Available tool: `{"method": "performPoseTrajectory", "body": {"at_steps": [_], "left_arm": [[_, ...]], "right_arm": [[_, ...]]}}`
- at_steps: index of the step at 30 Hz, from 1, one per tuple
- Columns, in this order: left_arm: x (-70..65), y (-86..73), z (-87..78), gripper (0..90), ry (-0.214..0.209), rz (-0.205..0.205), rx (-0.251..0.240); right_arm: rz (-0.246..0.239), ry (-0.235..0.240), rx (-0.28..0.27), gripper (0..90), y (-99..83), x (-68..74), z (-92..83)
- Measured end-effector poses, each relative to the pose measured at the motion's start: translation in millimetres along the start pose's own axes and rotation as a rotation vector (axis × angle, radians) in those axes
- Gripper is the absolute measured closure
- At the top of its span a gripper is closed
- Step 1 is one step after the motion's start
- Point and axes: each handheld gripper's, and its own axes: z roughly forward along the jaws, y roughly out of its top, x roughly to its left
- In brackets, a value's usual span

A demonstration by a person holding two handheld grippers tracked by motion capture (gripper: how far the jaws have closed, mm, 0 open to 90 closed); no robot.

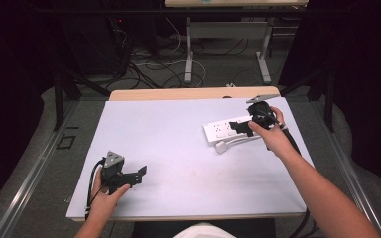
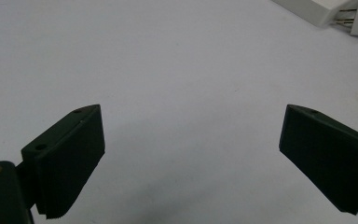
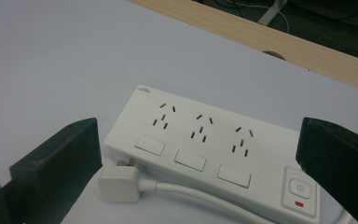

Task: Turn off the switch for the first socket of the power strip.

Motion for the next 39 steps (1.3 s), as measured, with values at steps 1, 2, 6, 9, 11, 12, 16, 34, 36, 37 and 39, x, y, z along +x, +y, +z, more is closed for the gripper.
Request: {"method": "performPoseTrajectory", "body": {"at_steps": [1, 2, 6, 9, 11, 12, 16, 34, 36, 37, 39], "left_arm": [[0.0, 0.0, 0.1, 6.5, 0.001, -0.001, 0.002], [0.0, 0.0, 0.0, 6.5, 0.001, -0.003, 0.004], [0.0, 0.2, -0.1, 6.5, 0.001, -0.001, 0.003], [-0.1, 0.0, -0.2, 6.5, 0.001, -0.003, -0.003], [-0.1, 0.0, -0.4, 6.4, 0.001, -0.003, -0.004], [-0.2, 0.0, -0.4, 6.3, 0.002, -0.002, -0.006], [-0.5, 0.1, -0.8, 5.0, 0.002, -0.002, -0.010], [-2.7, -0.2, -0.8, 0.3, -0.023, -0.005, -0.023], [-2.7, -0.3, -0.9, 0.2, -0.024, -0.005, -0.024], [-2.7, -0.3, -1.0, 0.2, -0.023, -0.005, -0.025], [-2.6, -0.2, -1.4, 0.2, -0.025, -0.005, -0.024]], "right_arm": [[-0.007, 0.000, -0.008, 0.0, -0.8, 1.9, -3.1], [-0.019, 0.004, -0.018, 0.0, -1.4, 3.3, -6.0], [-0.047, -0.004, -0.039, 0.0, -3.6, 10.3, -19.4], [-0.045, 0.013, -0.069, 0.0, -7.0, 14.9, -30.3], [-0.038, 0.020, -0.083, 0.0, -10.1, 17.5, -37.8], [-0.045, 0.020, -0.093, 0.0, -11.9, 18.3, -41.4], [-0.054, 0.015, -0.120, 0.0, -19.5, 21.4, -55.1], [-0.003, -0.028, -0.176, 0.0, -73.7, 20.2, -88.4], [0.008, -0.028, -0.170, 0.0, -79.5, 19.0, -89.1], [0.018, -0.027, -0.170, 0.0, -82.3, 18.5, -89.0], [0.026, -0.031, -0.162, 0.0, -87.5, 17.0, -89.8]]}}
